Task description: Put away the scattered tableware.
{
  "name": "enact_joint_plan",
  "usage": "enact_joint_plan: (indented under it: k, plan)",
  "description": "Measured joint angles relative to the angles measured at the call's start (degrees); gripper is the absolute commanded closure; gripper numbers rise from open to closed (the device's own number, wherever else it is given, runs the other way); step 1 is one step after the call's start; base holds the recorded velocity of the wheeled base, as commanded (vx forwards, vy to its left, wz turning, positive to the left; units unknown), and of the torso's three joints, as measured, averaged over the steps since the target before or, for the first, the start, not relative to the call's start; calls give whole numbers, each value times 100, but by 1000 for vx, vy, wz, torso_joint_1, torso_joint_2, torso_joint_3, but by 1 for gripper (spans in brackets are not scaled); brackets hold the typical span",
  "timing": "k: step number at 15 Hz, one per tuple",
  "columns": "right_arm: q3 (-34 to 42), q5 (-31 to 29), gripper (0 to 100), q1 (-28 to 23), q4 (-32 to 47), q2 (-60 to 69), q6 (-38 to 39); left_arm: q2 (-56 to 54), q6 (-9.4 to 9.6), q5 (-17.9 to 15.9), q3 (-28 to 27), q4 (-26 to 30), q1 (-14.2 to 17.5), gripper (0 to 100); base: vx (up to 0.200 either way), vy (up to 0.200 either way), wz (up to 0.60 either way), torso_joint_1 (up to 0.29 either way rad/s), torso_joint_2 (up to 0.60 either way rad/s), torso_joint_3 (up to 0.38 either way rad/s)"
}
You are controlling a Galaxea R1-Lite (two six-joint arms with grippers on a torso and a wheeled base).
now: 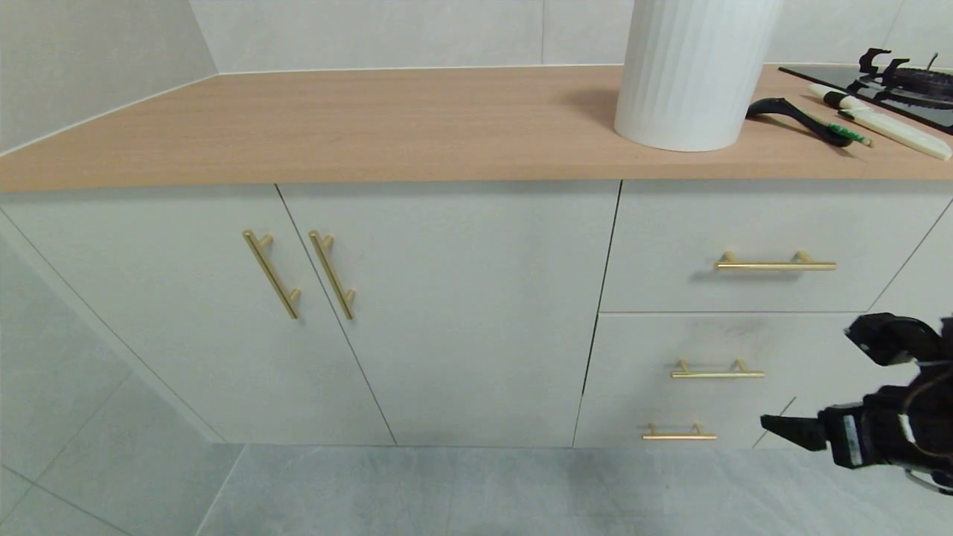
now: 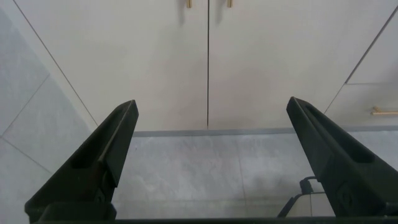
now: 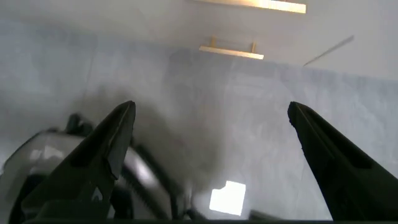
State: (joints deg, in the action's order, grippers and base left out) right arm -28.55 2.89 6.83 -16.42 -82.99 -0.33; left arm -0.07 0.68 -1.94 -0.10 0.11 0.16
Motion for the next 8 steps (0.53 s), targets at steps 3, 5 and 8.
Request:
enact_joint_plan:
  k: [3,5,8]
  plan:
    - [-1095,-106,0,-49,-306,-1224,1,0,2,0,0,-1,0,0,0,0,0,0,0,0]
    - [-1367,-130,0,-107,-396,-1781,-11,0,0,0,0,-1,0,0,0,0,0,0,0,0]
    - [-1480,-260,0,-258,-1009,-2459,-117,0,2,0,0,-1,0,0,0,0,0,0,0,0]
